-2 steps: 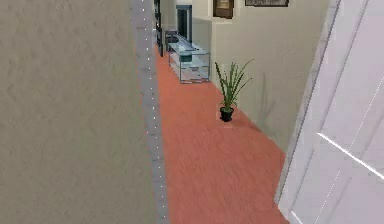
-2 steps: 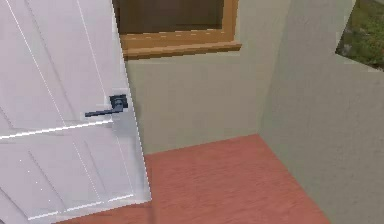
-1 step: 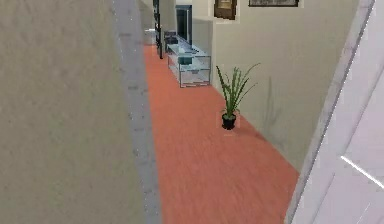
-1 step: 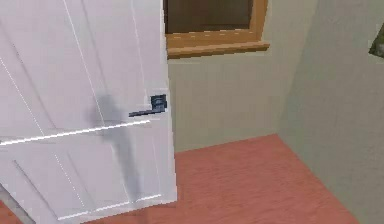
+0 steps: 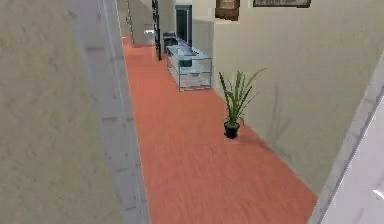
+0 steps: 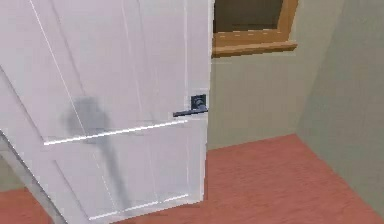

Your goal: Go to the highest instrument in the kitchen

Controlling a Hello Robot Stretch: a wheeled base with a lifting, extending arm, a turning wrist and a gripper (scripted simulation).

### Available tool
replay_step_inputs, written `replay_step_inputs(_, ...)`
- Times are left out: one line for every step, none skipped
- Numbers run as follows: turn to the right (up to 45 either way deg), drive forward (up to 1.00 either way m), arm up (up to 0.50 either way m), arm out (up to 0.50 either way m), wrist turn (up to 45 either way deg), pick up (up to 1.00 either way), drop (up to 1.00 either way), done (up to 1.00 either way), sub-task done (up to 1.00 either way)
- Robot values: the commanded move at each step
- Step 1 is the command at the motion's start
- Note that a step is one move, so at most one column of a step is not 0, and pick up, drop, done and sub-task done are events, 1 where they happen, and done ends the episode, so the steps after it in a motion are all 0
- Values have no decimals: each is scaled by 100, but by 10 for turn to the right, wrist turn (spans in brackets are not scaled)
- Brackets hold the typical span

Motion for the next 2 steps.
replay_step_inputs(450, 0, 0, 0, 0, 0, 0, 0, 0)
replay_step_inputs(270, 0, 0, 0, 0, 0, 0, 0, 0)
